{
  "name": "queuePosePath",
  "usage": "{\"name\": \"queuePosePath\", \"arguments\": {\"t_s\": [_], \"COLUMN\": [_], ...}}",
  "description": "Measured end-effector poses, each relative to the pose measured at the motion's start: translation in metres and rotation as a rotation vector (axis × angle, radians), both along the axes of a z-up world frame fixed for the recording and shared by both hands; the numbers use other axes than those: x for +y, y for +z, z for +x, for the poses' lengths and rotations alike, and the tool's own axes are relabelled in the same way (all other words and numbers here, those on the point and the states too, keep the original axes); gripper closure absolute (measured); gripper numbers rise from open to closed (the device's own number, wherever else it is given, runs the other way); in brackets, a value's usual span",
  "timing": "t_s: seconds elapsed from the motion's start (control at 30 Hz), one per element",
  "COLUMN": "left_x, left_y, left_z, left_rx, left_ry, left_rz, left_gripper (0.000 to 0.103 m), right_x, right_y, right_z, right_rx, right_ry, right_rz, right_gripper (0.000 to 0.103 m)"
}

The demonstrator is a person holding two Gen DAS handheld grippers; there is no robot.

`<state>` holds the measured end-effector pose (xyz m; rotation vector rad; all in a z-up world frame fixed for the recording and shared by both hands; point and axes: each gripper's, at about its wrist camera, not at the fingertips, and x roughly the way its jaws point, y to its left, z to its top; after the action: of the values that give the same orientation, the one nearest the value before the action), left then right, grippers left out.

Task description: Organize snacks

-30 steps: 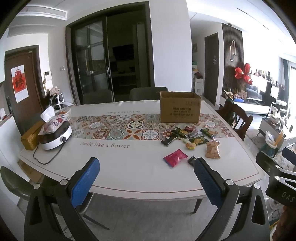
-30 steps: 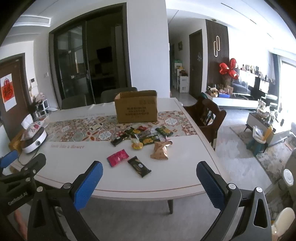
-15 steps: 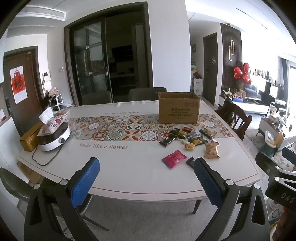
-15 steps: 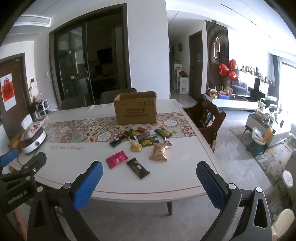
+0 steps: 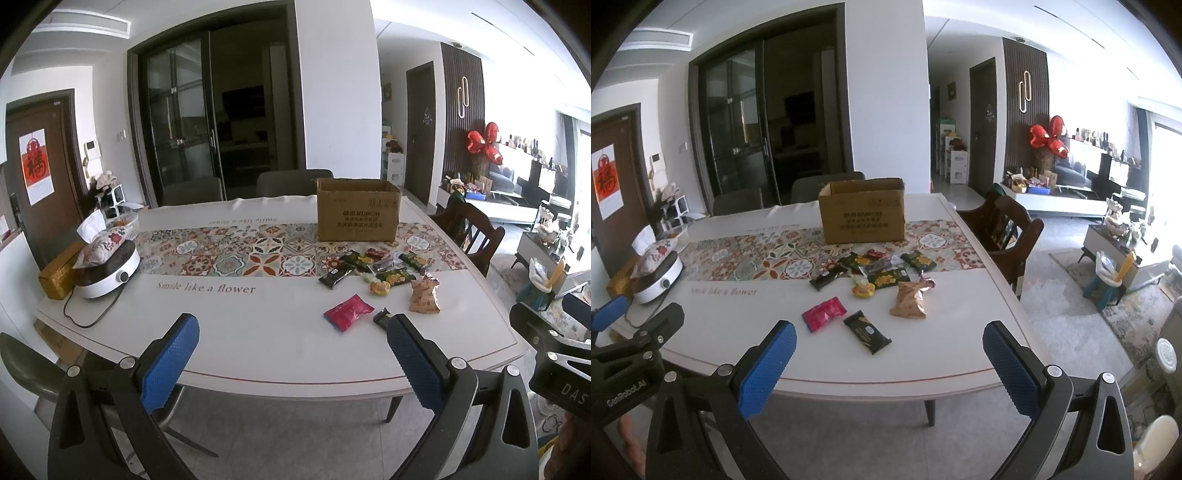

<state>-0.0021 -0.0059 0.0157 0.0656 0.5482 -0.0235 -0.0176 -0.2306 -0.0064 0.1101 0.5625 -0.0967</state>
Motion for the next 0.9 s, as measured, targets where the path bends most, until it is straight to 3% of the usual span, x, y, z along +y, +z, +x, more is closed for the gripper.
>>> {"name": "queuePosePath", "arguments": {"t_s": [0.9], "left_x": [0.0042], "left_y": [-0.0067], "left_z": [-0.0001], "left_rx": [0.008], "left_ry": [0.007], "left_rz": [0.000], "left_gripper": [0.000], "right_x": [0.0033], "right_y": [-0.0049], "right_z": [0.0039], "right_rx": [0.009], "right_ry": [0.010], "right_rz": [-0.001], "right_gripper": [0.001]}}
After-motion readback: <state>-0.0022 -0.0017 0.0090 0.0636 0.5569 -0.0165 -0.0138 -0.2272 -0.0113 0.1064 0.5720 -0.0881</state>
